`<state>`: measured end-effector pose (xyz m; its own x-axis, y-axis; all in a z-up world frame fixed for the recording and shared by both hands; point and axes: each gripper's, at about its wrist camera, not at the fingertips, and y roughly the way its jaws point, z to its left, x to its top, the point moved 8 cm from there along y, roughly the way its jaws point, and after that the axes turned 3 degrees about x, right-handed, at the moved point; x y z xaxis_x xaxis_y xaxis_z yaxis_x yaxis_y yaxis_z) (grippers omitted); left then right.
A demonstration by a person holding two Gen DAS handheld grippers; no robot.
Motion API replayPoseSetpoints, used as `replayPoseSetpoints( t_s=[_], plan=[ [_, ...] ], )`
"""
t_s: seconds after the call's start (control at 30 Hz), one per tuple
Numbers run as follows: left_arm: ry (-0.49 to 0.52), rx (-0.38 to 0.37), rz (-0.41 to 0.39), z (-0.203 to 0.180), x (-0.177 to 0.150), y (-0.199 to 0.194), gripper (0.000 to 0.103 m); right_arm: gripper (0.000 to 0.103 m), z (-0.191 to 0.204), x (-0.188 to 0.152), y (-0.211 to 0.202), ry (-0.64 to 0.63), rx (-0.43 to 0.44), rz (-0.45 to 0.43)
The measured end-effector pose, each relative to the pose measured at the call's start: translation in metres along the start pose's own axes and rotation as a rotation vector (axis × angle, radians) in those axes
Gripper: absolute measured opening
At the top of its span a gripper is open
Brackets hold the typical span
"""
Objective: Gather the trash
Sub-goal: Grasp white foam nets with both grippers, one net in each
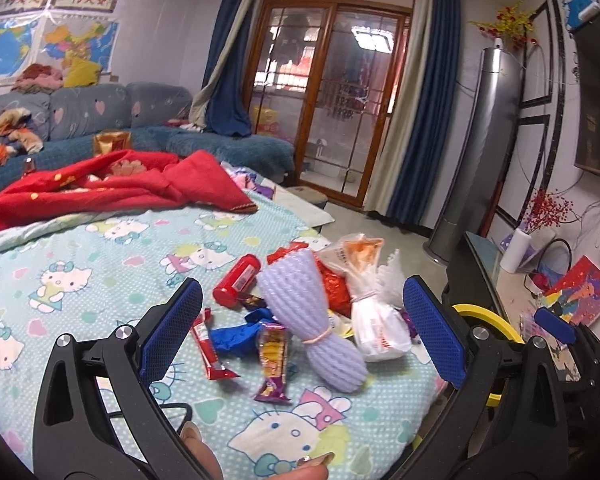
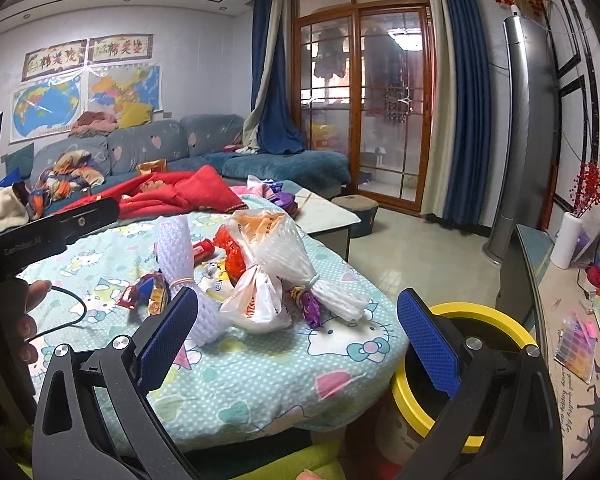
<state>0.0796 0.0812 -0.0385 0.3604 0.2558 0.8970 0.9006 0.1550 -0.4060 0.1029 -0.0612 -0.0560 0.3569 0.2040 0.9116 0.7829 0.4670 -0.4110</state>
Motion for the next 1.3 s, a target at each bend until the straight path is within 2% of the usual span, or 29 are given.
replayPoseSetpoints(
  t_s=[0.07, 0.27, 0.47, 0.53, 0.7, 0.8, 0.9, 0.97, 1.03, 1.07, 1.1, 1.17, 1.2, 1.23, 1.3],
  plan=[
    [-0.004, 0.006, 0.011, 0.003, 0.002, 0.005, 0.092, 0.097, -0.004, 0.003, 0.009, -0.007, -0.004, 0.009],
    [-0.030, -0.006, 0.109, 0.008, 0.006, 0.033, 0.092, 0.097, -0.022, 0.009, 0.040, -0.026, 0.001, 0.057],
    [-0.041, 0.013, 0.182, -0.001, 0.008, 0.059, 0.092, 0.097, -0.032, 0.015, 0.078, -0.059, 0.070, 0.128],
    [-0.049, 0.023, 0.205, 0.000, 0.006, 0.069, 0.092, 0.096, -0.035, 0.014, 0.093, -0.063, 0.106, 0.177],
    [-0.044, 0.055, 0.275, 0.002, -0.004, 0.093, 0.081, 0.093, -0.038, 0.010, 0.121, -0.102, 0.146, 0.233],
    [-0.081, 0.051, 0.314, 0.009, -0.007, 0.103, 0.078, 0.083, -0.038, 0.005, 0.136, -0.162, 0.164, 0.272],
    [-0.090, 0.060, 0.345, 0.012, -0.010, 0.111, 0.075, 0.081, -0.036, -0.003, 0.146, -0.183, 0.203, 0.309],
    [-0.112, 0.054, 0.365, 0.014, -0.011, 0.116, 0.070, 0.075, -0.036, -0.007, 0.154, -0.191, 0.212, 0.330],
    [-0.120, 0.062, 0.375, 0.016, -0.013, 0.118, 0.069, 0.072, -0.034, -0.011, 0.159, -0.181, 0.233, 0.344],
    [-0.119, 0.060, 0.377, 0.016, -0.013, 0.118, 0.066, 0.068, -0.033, -0.012, 0.161, -0.179, 0.242, 0.350],
    [-0.121, 0.055, 0.379, 0.015, -0.014, 0.118, 0.057, 0.065, -0.031, -0.012, 0.164, -0.178, 0.246, 0.353],
    [-0.126, 0.052, 0.384, 0.014, -0.015, 0.119, 0.053, 0.049, -0.028, -0.013, 0.165, -0.165, 0.273, 0.353],
    [-0.126, 0.047, 0.385, 0.014, -0.015, 0.119, 0.047, 0.043, -0.028, -0.013, 0.164, -0.156, 0.287, 0.353],
    [-0.124, 0.041, 0.389, 0.012, -0.015, 0.118, 0.043, 0.033, -0.028, -0.012, 0.163, -0.147, 0.291, 0.349],
    [-0.130, 0.028, 0.399, 0.012, -0.017, 0.118, 0.033, 0.025, -0.029, -0.007, 0.160, -0.125, 0.299, 0.330]
  ],
)
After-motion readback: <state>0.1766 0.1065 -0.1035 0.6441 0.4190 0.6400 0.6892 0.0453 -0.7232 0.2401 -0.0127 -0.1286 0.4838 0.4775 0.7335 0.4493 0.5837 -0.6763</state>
